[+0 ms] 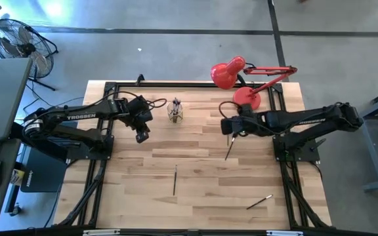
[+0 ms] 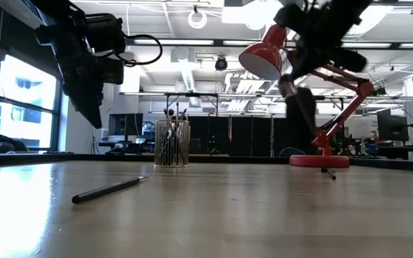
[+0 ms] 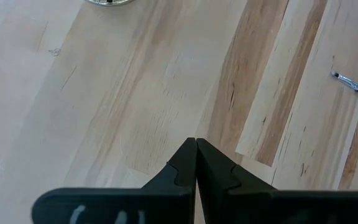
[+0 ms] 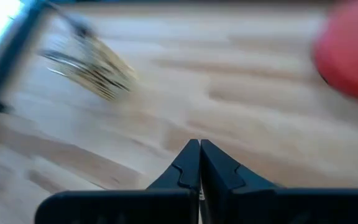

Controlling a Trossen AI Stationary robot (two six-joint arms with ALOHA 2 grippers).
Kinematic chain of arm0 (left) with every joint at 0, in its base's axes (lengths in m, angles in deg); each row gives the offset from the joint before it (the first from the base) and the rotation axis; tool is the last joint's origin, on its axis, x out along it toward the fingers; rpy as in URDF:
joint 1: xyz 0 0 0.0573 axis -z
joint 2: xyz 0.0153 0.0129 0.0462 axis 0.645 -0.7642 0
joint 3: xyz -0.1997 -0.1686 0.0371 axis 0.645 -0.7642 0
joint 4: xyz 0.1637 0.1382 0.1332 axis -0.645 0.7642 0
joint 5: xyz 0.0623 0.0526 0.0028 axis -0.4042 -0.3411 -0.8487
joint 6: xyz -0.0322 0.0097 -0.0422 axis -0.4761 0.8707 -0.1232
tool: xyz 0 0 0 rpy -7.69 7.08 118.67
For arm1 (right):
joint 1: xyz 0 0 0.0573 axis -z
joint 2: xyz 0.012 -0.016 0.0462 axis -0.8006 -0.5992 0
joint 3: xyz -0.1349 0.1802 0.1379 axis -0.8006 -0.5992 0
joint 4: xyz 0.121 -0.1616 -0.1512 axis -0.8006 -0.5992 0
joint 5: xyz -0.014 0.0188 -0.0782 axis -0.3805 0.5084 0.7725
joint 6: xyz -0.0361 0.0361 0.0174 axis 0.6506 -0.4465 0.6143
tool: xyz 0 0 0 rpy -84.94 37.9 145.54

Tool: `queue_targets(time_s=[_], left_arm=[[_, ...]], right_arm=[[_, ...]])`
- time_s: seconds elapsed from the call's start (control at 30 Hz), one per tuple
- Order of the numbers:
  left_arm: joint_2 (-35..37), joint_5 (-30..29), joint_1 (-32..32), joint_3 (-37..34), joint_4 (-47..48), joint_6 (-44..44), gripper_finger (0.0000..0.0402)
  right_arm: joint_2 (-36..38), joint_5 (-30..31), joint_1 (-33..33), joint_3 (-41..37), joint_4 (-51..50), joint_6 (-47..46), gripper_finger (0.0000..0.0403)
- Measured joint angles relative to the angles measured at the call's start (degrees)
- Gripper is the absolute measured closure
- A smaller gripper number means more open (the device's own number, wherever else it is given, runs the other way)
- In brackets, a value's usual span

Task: Put items in baskets/containers
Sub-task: Put the eyeshadow brush into the wire organizer

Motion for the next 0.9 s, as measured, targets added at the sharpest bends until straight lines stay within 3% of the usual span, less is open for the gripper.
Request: queue_targets(time_s=[0.33,0.7,0.9], left_arm=[[0.00,0.11,0.00,0.00,-0.07,-0.25,0.0401],[0.00,0.46,0.02,0.00,-0.88,-0.25,0.0401],[0.00,0.48,0.02,0.00,-0.92,-0.25,0.0401]], right_arm=[[-2.66,3.84,1.68,0.20,32.64,24.38,0.0403],[-13.66,-4.11,6.97,0.18,63.26,39.44,0.0402],[-18.64,-6.54,9.61,0.20,74.41,43.17,0.0402]])
